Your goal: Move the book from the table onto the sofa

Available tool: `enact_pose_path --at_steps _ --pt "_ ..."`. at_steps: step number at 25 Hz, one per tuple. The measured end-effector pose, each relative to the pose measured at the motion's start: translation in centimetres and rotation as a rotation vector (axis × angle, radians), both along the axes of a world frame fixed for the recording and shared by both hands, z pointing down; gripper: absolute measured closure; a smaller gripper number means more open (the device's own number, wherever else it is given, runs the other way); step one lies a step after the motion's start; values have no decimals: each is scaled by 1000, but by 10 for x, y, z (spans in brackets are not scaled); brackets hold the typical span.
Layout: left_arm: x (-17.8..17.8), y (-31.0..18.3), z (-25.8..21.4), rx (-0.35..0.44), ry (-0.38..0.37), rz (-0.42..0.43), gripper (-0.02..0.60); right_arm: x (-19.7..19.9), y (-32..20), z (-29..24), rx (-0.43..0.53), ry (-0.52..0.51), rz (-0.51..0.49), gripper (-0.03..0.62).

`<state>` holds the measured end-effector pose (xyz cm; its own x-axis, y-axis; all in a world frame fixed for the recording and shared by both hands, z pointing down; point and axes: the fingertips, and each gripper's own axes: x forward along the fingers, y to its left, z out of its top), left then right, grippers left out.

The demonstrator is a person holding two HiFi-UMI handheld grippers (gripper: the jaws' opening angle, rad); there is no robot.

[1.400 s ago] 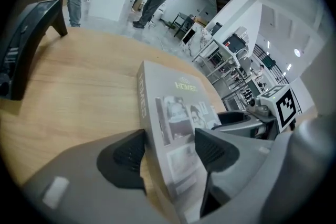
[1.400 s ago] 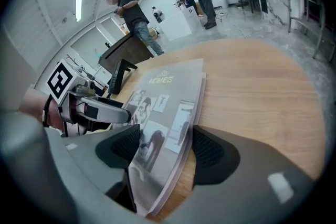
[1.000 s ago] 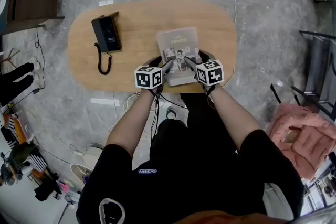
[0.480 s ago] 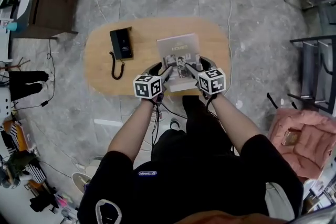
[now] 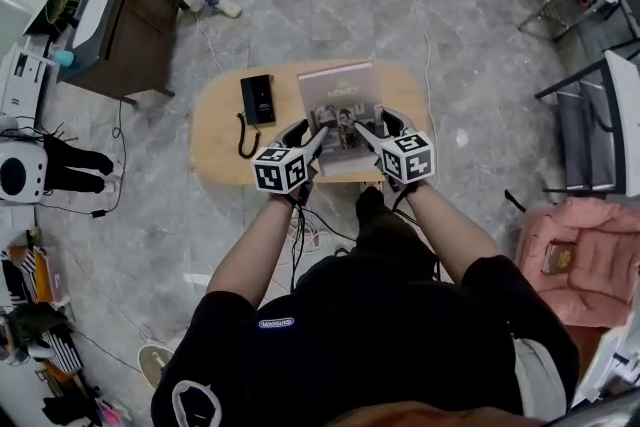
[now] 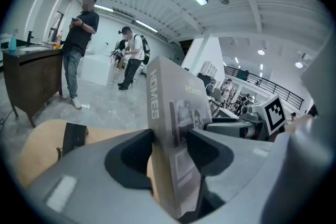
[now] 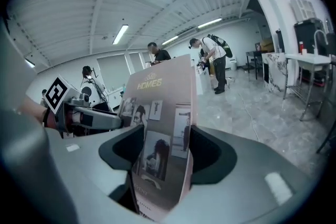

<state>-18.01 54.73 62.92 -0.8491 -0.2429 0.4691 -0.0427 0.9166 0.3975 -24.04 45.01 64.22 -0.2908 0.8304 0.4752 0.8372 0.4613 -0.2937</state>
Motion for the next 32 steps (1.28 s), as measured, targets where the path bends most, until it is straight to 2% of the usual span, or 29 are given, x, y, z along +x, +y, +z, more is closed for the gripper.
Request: enact_pose_path --at_steps 7,13,16,21,28,30,32 --pt "64 -15 -80 -30 -106 24 380 65 -16 -81 -39 -117 20 304" --pt "103 -40 -138 -32 -212 61 380 106 -43 -149 -85 -231 68 307" --pt "111 -65 -164 -15 -248 95 380 117 -70 -181 -91 -285 99 309" --pt "125 -100 -209 -2 -310 159 387 135 -110 -222 -119 -313 153 309" --pt "128 -104 -235 38 -364 285 391 152 -121 -253 -123 -379 276 310" --pt "117 -147 -237 44 -372 337 391 148 -165 -257 -129 -397 329 310" --pt "101 -213 -237 44 -375 399 391 139 -233 -257 -142 -404 398 313"
